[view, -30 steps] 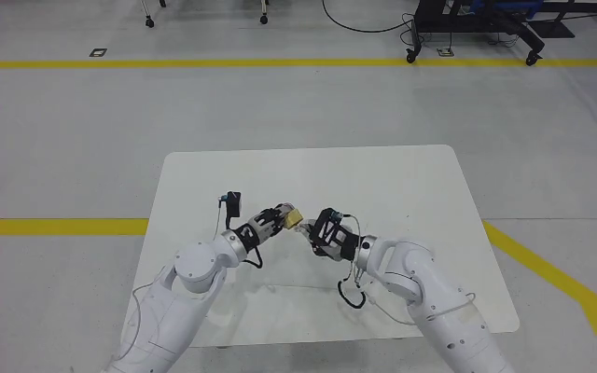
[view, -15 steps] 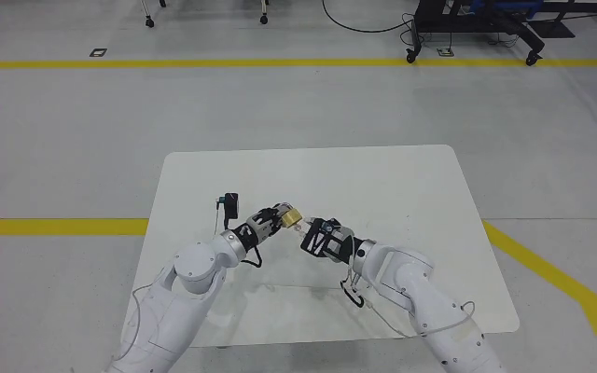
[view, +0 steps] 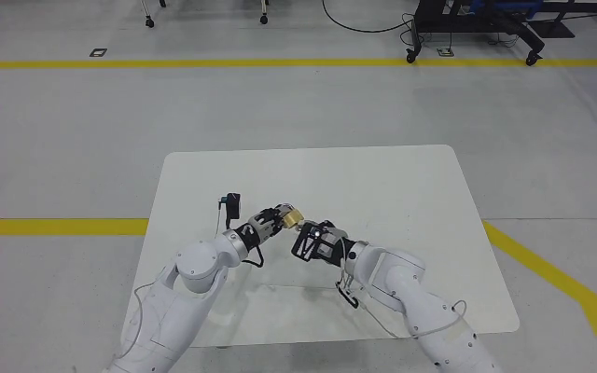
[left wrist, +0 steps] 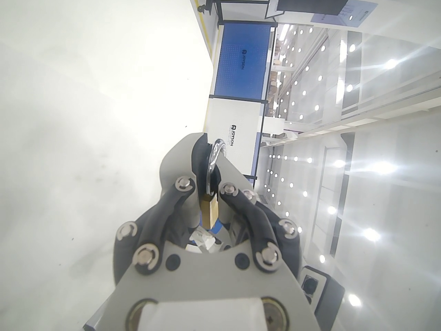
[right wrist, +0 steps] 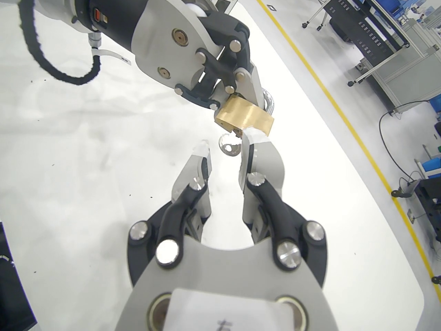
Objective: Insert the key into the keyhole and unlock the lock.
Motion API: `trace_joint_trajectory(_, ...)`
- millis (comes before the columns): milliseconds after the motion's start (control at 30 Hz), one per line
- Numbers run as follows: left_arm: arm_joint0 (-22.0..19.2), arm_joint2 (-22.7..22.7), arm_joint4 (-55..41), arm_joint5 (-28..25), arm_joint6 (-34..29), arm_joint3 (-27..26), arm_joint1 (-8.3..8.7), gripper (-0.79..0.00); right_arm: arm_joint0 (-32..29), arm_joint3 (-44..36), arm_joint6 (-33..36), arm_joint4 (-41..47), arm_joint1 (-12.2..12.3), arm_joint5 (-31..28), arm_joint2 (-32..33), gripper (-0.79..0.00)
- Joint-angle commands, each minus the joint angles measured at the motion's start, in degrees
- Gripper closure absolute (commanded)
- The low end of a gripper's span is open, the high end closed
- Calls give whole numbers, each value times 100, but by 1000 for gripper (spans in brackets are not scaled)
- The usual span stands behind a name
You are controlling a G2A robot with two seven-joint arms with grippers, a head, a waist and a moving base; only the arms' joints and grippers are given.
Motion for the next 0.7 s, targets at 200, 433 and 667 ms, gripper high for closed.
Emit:
trace_joint_trajectory(200, 3, 0, 53, -46, -28, -2, -5, 0, 95, 248, -71, 790, -53, -189, 82, 0)
trace_joint_trajectory(433, 14, -13, 87, -105, -42, -8, -9, 0, 138, 449, -31, 1442, -72, -336, 229, 0)
trace_joint_trajectory(667, 42, -47, 135, -180, -23, -38, -7, 0, 107, 580, -7, 1922, -65, -401, 421, 0)
